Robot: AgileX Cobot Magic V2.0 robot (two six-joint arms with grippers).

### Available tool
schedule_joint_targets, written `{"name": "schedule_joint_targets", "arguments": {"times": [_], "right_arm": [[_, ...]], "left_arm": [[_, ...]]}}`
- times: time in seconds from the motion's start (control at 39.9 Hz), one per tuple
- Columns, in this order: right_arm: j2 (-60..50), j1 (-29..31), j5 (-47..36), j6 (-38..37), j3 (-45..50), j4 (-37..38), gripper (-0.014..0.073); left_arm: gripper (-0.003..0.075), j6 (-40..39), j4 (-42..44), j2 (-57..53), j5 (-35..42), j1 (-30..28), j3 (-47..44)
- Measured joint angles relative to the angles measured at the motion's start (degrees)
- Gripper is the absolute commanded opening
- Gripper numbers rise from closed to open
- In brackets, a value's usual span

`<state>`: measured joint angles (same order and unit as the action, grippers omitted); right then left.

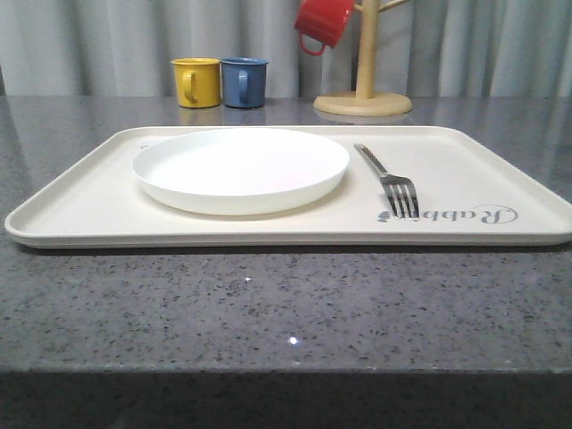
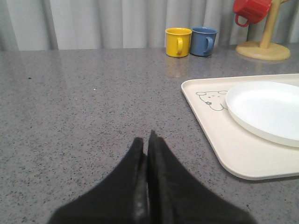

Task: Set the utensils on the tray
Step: 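Lower the right gripper onto the chopsticks and grasp them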

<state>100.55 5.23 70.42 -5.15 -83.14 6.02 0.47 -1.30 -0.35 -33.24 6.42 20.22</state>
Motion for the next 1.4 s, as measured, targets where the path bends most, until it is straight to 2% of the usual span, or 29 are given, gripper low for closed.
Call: {"name": "schedule_joint_targets", "arguments": {"times": [0.73,0.83,0.95,1.05,1.4], "right_arm": [[2.5,1.3,-0.4,2.5,0.0,-3.7,0.0326],[2.5,1.3,-0.4,2.5,0.0,-3.7,0.0255],[2.5,1.3,-0.4,2.5,0.0,-3.5,0.0110],[2.5,1.4,-0.4,2.5,0.0,-3.3,0.0057],[2.5,1.5,-0.4,2.6,0.0,-3.3,0.0047]], "left_arm": [[-0.0018,0.0,0.0,0.0,0.0,0.0,0.0],[-0.0018,0.0,0.0,0.0,0.0,0.0,0.0],[-0.0018,0.0,0.0,0.0,0.0,0.0,0.0],[-0.0018,0.0,0.0,0.0,0.0,0.0,0.0],[-0.0018,0.0,0.0,0.0,0.0,0.0,0.0]]}}
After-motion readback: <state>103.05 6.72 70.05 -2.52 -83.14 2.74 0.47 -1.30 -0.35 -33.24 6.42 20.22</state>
